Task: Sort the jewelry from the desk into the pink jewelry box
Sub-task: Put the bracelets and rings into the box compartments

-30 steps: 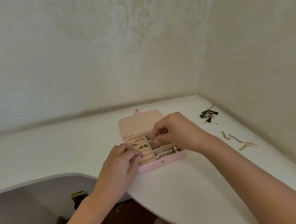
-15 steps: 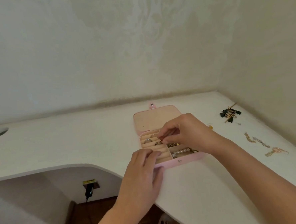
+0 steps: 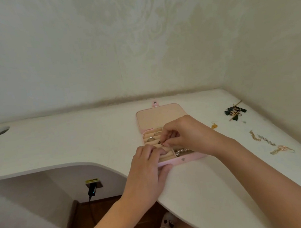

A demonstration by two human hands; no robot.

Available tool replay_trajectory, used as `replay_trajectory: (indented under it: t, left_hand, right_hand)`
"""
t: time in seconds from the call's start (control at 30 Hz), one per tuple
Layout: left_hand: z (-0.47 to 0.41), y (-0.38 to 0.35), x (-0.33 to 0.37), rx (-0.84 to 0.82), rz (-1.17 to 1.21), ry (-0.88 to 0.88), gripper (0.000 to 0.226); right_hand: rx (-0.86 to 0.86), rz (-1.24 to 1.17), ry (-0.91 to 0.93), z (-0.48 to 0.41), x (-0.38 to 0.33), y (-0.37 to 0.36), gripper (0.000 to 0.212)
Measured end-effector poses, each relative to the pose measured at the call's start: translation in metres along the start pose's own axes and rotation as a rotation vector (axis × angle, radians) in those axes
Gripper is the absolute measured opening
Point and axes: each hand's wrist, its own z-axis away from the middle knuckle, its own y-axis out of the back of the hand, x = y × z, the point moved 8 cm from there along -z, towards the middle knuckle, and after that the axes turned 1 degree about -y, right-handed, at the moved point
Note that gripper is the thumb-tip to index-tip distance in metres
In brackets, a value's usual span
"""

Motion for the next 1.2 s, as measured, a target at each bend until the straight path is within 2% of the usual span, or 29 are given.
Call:
replay_trajectory:
  t: [0.23,0.47,0.83,0.93,1.0,1.1,1.2]
  left_hand:
    - [0.002,-0.002,-0.002,-0.005,0.088,0.04,0.028]
    - [0.003,-0.001,-0.003,0.052,0.108,0.029,0.028]
    - [0.002,-0.002,-0.006,0.082,0.13,-0.009,0.032]
    - [0.003,-0.003,-0.006,0.079,0.115,-0.012,0.034]
    - [0.003,-0.002,-0.006,0.088,0.106,-0.018,0.034]
    - [0.004,0.001,-0.005,0.111,0.104,-0.031,0.029]
    - [0.003,0.002,-0.002,0.11,0.046,-0.064,0.033]
  right_hand:
    - [-0.054,0.132,-0.015,-0.001,-0.003,-0.006,0.008]
    - [-0.188,0.224,-0.064,-0.003,-0.013,-0.008,0.015]
    - [-0.263,0.661,-0.014,-0.014,-0.035,-0.025,0.018]
    - [-0.227,0.748,-0.038,-0.018,-0.038,-0.026,0.012]
    - [-0.181,0.762,-0.039,-0.016,-0.038,-0.028,0.022]
    - [-0.083,0.705,0.005,-0.01,-0.033,-0.026,0.01]
    - [-0.029,0.622,0.023,-0.004,-0.028,-0.024,0.014]
